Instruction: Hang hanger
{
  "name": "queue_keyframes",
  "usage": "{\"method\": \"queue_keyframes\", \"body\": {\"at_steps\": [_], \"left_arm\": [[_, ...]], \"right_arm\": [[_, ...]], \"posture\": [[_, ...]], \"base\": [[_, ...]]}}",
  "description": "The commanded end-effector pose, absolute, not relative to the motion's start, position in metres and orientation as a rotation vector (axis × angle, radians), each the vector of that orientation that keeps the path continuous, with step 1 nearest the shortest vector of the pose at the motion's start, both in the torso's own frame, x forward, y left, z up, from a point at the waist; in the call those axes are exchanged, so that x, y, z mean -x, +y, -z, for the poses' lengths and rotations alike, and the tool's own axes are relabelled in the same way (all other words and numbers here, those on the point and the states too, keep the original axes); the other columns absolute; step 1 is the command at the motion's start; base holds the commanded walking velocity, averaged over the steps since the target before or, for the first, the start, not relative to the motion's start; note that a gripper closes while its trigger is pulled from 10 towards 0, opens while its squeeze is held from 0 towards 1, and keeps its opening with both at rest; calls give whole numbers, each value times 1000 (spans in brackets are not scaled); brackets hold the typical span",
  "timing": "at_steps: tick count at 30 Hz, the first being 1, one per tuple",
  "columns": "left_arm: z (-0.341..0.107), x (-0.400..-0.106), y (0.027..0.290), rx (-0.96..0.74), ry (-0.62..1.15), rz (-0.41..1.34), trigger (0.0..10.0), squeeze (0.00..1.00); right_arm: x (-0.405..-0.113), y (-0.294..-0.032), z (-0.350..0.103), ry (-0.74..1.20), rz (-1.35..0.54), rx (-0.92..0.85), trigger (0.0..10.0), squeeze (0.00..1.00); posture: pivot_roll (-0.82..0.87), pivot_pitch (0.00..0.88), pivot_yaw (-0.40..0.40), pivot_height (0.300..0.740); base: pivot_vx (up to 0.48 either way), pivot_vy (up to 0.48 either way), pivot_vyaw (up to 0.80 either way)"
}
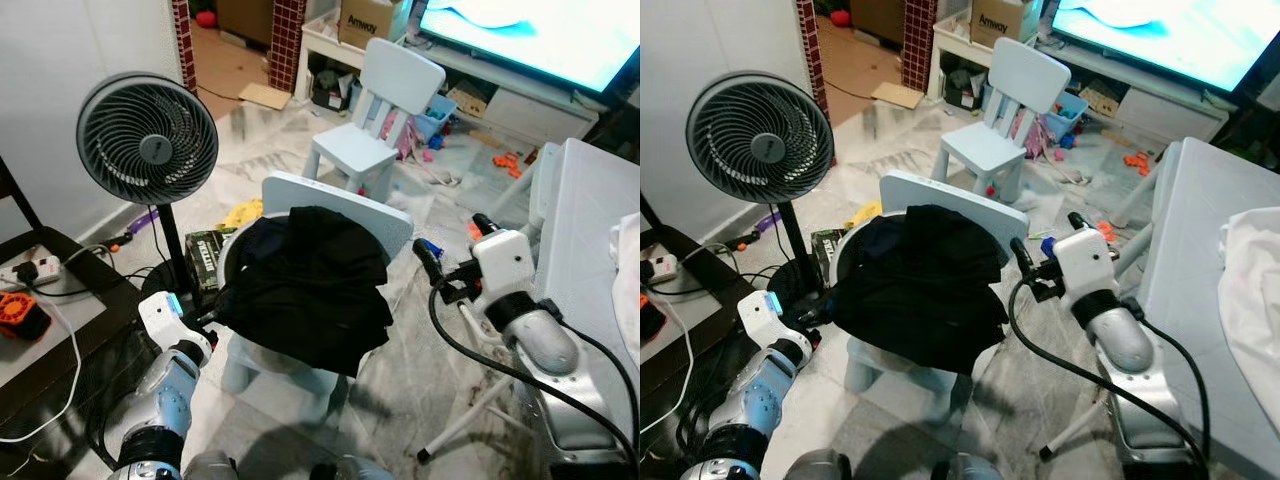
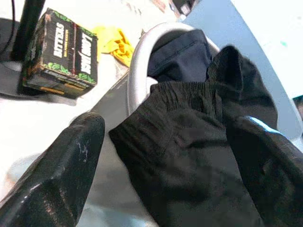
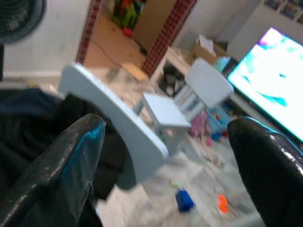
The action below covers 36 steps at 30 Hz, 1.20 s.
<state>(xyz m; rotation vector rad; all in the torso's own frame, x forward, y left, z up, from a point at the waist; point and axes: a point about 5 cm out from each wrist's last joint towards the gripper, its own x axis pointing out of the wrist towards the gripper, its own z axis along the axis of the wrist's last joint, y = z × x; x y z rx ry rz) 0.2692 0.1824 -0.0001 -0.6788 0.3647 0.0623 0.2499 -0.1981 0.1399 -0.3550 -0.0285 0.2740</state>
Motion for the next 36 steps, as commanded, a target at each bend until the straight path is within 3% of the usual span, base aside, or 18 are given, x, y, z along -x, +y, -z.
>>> {"method": "queue_keyframes", "body": {"at_steps": [1, 9, 16, 25, 36], "left_arm": [[1, -271, 175, 709, 361, -56, 10000, 0], [10, -268, 165, 732, 350, -47, 10000, 0], [8, -255, 175, 690, 242, -79, 10000, 0], [31, -233, 180, 834, 303, -174, 10000, 0], [36, -241, 175, 903, 352, -202, 10000, 0]], "right_arm": [[-246, -207, -147, -29, -256, 369, 10000, 0], [-242, -210, -154, -9, -267, 389, 10000, 0], [-243, -203, -153, -2, -290, 382, 10000, 0], [-246, -201, -154, -3, -301, 385, 10000, 0], [-244, -205, -159, -3, -299, 405, 10000, 0]], "posture": [[-200, 93, -181, 740], [-216, 103, -191, 740], [-191, 103, -192, 740], [-194, 102, -197, 740], [-234, 105, -209, 740]], "base": [[0, 0, 0], [0, 0, 0], [0, 0, 0], [0, 0, 0], [0, 0, 0]]}}
